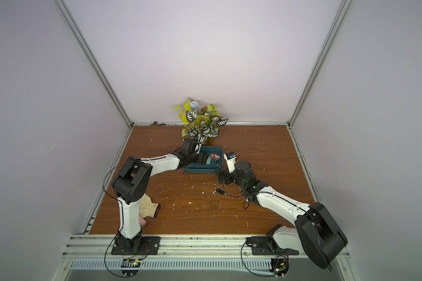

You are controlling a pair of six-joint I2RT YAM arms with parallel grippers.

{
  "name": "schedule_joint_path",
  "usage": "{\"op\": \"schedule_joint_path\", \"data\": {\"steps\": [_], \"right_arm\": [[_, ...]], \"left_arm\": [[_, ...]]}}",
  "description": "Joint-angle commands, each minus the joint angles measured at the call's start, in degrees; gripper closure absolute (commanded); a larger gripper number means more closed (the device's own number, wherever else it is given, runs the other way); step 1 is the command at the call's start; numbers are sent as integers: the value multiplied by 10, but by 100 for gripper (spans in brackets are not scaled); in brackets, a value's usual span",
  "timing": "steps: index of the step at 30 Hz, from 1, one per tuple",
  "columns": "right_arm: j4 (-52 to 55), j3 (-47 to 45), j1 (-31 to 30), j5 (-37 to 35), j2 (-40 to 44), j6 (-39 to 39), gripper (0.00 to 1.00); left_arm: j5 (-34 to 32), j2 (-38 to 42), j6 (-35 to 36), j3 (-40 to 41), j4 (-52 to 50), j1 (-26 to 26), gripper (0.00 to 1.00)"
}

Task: Take the keys out of the storage box
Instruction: Pick up the key from the storage box.

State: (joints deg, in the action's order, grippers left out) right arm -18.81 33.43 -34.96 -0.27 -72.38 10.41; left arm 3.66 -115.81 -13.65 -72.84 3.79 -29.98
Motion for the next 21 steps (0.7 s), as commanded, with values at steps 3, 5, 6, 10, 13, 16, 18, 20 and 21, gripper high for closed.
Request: {"op": "schedule_joint_path", "data": {"steps": [3,5,6,10,13,16,18,20,21], "right_arm": [[-23,-5,12,-11,2,-10,0],[-25,-5,16,-6,-3,-9,0],[-28,-6,17,-5,-5,-8,1],[-36,-6,22,3,-16,-3,1],[-37,-5,25,4,-21,-2,0],[-40,-5,29,9,-25,0,0],[-41,-6,31,11,-27,2,0],[-41,-6,32,9,-26,2,0],[-41,-6,32,10,-25,3,0]], "left_arm": [[-4,-18,3,-32,-45,-6,26],[-3,-32,5,-48,-61,-5,32],[-3,-38,5,-57,-71,-5,36],[-1,-56,5,-83,-94,-6,44],[-8,-60,4,-88,-100,-6,45],[-8,-66,3,-95,-105,-6,47],[-4,-70,3,-99,-108,-5,54],[-3,-72,3,-101,-108,-5,63],[-3,-72,3,-101,-108,-6,67]]}}
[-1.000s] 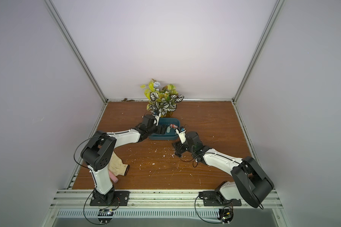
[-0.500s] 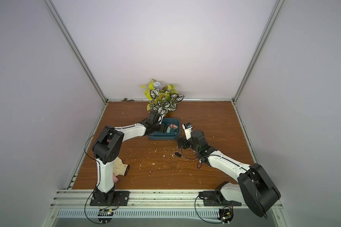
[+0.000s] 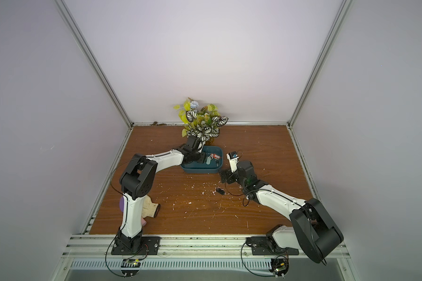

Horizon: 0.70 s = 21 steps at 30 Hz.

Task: Take the keys out of the storage box
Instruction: Pick up the key from the storage box.

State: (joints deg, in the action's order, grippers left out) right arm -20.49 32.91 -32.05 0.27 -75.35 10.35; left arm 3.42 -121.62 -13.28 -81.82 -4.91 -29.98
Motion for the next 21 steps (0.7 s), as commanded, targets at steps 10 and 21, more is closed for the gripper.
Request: {"op": "schedule_joint_path", "data": {"steps": [10,21], "right_arm": [[-26,-1,6,5,2,6,0],[-25,-3,8,-3,6,8,0]], "left_arm": [[8,-14,0,-14,-23,-6,81],[34,33,-9,-8,-13,-6,100]]}}
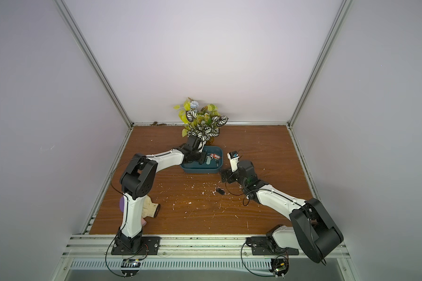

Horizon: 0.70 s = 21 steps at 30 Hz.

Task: Take the keys out of the storage box
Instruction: Pick up the key from the storage box.

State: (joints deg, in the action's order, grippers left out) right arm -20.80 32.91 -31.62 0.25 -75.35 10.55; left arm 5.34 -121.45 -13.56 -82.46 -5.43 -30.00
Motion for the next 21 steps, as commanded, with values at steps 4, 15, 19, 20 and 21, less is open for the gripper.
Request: {"op": "schedule_joint_path", "data": {"steps": [4,15,19,20,21], "right_arm": [[-23,-6,4,-7,12,7,1],[-31,-12,4,-3,20,9,0],[-36,-15,5,-1,24,11,0],[-37,-17,5,1,25,13,0],[-38,-17,5,3,27,14,1]], "left_arm": [[23,64,-10,10,3,-5,100],[21,105,-16,30,-2,-5,100],[27,156,-22,60,13,-10,100],[26,172,-24,71,18,-12,100],[24,188,-25,82,22,-13,100]]}}
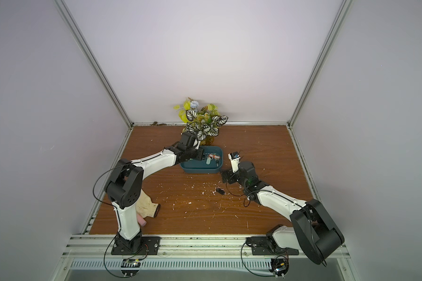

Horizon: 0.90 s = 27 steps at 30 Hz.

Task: Take the keys out of the storage box
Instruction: Pick up the key from the storage box, then place the key at the center of the board.

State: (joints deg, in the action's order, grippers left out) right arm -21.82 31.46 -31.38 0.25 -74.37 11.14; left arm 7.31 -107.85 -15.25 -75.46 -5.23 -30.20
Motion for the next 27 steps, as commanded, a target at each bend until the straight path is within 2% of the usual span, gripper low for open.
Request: {"op": "schedule_joint_path", "data": {"steps": [1,6,11,16,22,27], "right_arm": [[-29,-4,2,5,19,9,0],[-37,-13,2,10,40,17,0],[-43,-26,2,16,64,26,0],[-47,-37,2,18,87,37,0],[-45,-45,1,22,100,43,1],[-40,-47,1,23,108,40,0]], "left_arm": [[2,70,-11,25,25,-14,100],[-19,169,-18,94,41,-41,100],[-53,274,-31,182,45,-103,100],[-51,363,-61,288,57,-148,100],[-19,381,-119,387,103,-174,100],[-5,339,-134,400,121,-175,100]]}}
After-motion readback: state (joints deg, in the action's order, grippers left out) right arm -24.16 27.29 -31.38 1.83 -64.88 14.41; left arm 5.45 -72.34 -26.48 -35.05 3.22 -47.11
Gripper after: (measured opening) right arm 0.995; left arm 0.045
